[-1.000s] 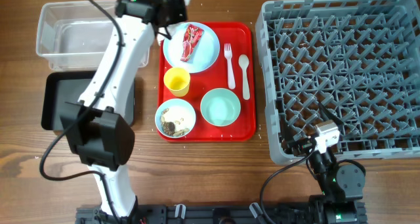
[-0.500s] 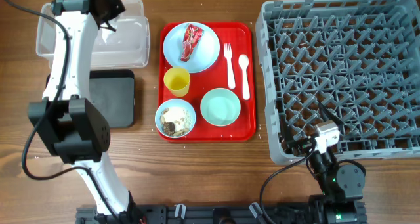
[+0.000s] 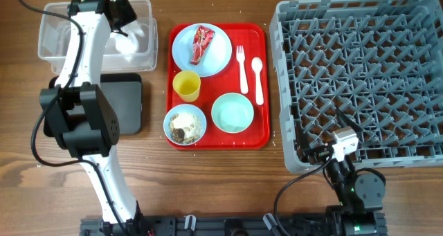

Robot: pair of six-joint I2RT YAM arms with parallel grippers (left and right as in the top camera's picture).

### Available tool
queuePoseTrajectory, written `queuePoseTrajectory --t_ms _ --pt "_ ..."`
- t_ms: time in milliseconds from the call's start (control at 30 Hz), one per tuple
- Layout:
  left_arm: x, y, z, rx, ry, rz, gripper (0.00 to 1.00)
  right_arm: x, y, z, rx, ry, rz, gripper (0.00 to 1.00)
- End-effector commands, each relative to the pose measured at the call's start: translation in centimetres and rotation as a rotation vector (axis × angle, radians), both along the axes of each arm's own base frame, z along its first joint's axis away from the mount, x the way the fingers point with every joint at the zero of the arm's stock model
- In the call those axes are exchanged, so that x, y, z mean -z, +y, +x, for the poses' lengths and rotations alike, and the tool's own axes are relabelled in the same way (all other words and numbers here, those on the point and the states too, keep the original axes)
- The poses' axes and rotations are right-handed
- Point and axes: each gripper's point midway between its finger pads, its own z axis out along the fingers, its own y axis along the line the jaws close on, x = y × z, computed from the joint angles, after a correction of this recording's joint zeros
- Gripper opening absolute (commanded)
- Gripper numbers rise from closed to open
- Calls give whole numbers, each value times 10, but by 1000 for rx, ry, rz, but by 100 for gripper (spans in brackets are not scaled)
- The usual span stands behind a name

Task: Sort waste into correct bins and load items into the dishwasher rack
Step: 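Grasp the white napkin with the left gripper, drop it in the clear bin, then grasp the red snack wrapper with the left gripper, drop it in the clear bin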

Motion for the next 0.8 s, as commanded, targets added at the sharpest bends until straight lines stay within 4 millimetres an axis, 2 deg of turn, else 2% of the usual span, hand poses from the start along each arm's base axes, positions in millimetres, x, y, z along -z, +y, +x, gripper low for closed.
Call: queuePoseTrajectory --t_ms 0,67,167,233,300,367,400,433,567,767 --pt "5 3 3 0 0 14 82 -2 1 -1 -9 -10 -5 100" --pt "0 1 4 31 -9 25 83 -2 1 -1 -9 -10 -5 100" --pt "-30 -29 9 187 -62 68 83 -2 1 -1 -9 -10 -5 100" --pt "-51 -64 11 302 -104 113 85 -2 1 -1 -8 -10 -5 100" --pt "-53 -111 8 452 -112 169 88 -2 1 -1 -9 -10 -5 100" --pt "-32 -153 5 556 -81 216 90 -2 1 -1 -9 -10 -5 100" --pt "-23 -162 4 580 -67 219 91 -2 1 -1 -8 -10 -5 100" --pt "-3 -175 3 608 -36 217 91 -2 1 -1 -9 -10 -5 100" --pt "49 -195 -2 655 50 207 93 -2 1 -1 -9 -10 -5 100" --pt "94 -210 -11 696 127 197 95 -2 1 -1 -9 -10 -5 100"
